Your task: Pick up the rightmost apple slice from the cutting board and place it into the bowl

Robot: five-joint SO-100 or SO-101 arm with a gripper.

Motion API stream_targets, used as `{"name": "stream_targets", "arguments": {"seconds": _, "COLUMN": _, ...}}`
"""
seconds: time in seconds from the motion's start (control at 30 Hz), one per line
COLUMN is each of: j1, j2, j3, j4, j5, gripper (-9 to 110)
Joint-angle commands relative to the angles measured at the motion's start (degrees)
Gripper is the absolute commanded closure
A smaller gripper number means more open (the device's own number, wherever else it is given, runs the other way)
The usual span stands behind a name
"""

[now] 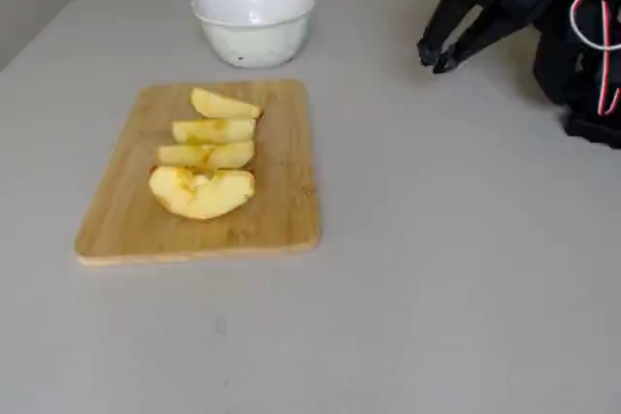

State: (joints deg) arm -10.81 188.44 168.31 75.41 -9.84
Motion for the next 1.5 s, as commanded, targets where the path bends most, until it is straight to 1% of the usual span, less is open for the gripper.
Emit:
{"name": "stream_targets", "arguments": {"seconds": 0.0, "j1": 0.2, "j2": 0.2, "j3": 1.6, "j4": 0.3, "j5": 0.3, "gripper": 97}}
{"name": "stream_targets", "arguments": {"seconds": 0.07, "j1": 0.2, "j2": 0.2, "j3": 1.6, "j4": 0.3, "j5": 0.4, "gripper": 97}}
{"name": "stream_targets", "arguments": {"seconds": 0.13, "j1": 0.6, "j2": 0.2, "j3": 1.6, "j4": 0.3, "j5": 0.7, "gripper": 101}}
{"name": "stream_targets", "arguments": {"seconds": 0.4, "j1": 3.0, "j2": 0.1, "j3": 1.6, "j4": 0.3, "j5": 2.7, "gripper": 101}}
{"name": "stream_targets", "arguments": {"seconds": 0.93, "j1": 2.1, "j2": 0.1, "j3": 1.6, "j4": 0.3, "j5": 2.0, "gripper": 101}}
{"name": "stream_targets", "arguments": {"seconds": 1.03, "j1": 0.3, "j2": 0.1, "j3": 1.7, "j4": -0.4, "j5": -0.9, "gripper": 101}}
{"name": "stream_targets", "arguments": {"seconds": 1.17, "j1": 1.9, "j2": 0.2, "j3": 0.2, "j4": -4.7, "j5": -8.3, "gripper": 101}}
{"name": "stream_targets", "arguments": {"seconds": 1.2, "j1": 2.8, "j2": 0.2, "j3": -2.0, "j4": -4.4, "j5": -9.5, "gripper": 99}}
{"name": "stream_targets", "arguments": {"seconds": 1.27, "j1": 3.5, "j2": -0.4, "j3": -6.2, "j4": -4.3, "j5": -12.2, "gripper": 84}}
{"name": "stream_targets", "arguments": {"seconds": 1.3, "j1": 2.3, "j2": -3.4, "j3": -8.4, "j4": -5.5, "j5": -11.2, "gripper": 79}}
{"name": "stream_targets", "arguments": {"seconds": 1.33, "j1": 0.2, "j2": -10.6, "j3": -12.0, "j4": -7.4, "j5": -10.1, "gripper": 76}}
{"name": "stream_targets", "arguments": {"seconds": 1.4, "j1": -1.1, "j2": -30.8, "j3": -23.0, "j4": -10.8, "j5": -5.8, "gripper": 73}}
{"name": "stream_targets", "arguments": {"seconds": 1.47, "j1": -0.4, "j2": -48.3, "j3": -36.6, "j4": -10.0, "j5": -0.4, "gripper": 70}}
